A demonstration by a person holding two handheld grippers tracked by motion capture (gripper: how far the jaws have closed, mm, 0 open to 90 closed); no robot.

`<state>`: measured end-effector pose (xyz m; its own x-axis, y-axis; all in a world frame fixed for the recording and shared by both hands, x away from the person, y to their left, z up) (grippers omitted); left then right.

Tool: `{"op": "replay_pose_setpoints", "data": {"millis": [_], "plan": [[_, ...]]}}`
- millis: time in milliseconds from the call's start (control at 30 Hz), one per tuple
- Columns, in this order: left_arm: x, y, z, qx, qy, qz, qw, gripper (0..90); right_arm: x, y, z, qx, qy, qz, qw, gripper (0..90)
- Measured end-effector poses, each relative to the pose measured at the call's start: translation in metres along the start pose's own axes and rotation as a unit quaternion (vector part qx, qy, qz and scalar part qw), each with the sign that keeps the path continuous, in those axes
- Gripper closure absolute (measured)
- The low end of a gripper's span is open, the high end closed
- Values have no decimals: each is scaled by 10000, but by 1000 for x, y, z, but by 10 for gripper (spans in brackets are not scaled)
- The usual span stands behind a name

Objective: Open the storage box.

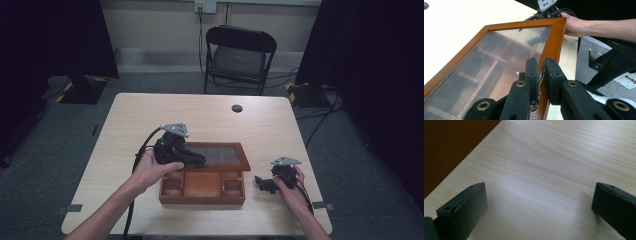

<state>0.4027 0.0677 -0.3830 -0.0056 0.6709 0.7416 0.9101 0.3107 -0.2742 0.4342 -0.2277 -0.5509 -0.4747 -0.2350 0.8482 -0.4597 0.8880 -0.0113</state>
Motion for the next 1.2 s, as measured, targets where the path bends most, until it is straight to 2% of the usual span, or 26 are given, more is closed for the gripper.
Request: {"op": "replay_pose_setpoints", "data": {"millis": [400,467,600,667,800,833,1200], "plan": [[5,2,-6,-19,-41,-118,9999,815,0,0,0,-6,3,0,10000,0],[6,3,-6,12,-57,-79,10000,815,0,0,0,-5,3,0,10000,0],[8,4,-9,-22,-43,-175,9998,815,0,0,0,-7,4,0,10000,0],[9,4,-10,-16,-82,-130,9999,816,0,0,0,-5,4,0,10000,0],[11,5,-12,-70,-59,-230,9997,816,0,0,0,-5,3,1,10000,0],[11,5,-13,-54,-116,-240,9996,816,0,0,0,-6,4,-1,10000,0],[14,7,-17,-84,-136,-271,9995,817,0,0,0,-3,3,0,10000,0]]}}
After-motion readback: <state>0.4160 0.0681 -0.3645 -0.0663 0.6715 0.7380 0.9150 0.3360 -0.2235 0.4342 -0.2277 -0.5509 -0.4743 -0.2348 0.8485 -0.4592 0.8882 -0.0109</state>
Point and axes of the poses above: each handheld gripper's, and its own axes: x roughly backward along the jaws, z roughly out of its underside, y roughly to its left, the point moved 7 cm from there along -x, roughly forward along the jaws, and after that the axes turned 13 degrees about y, right-handed, at the moved point
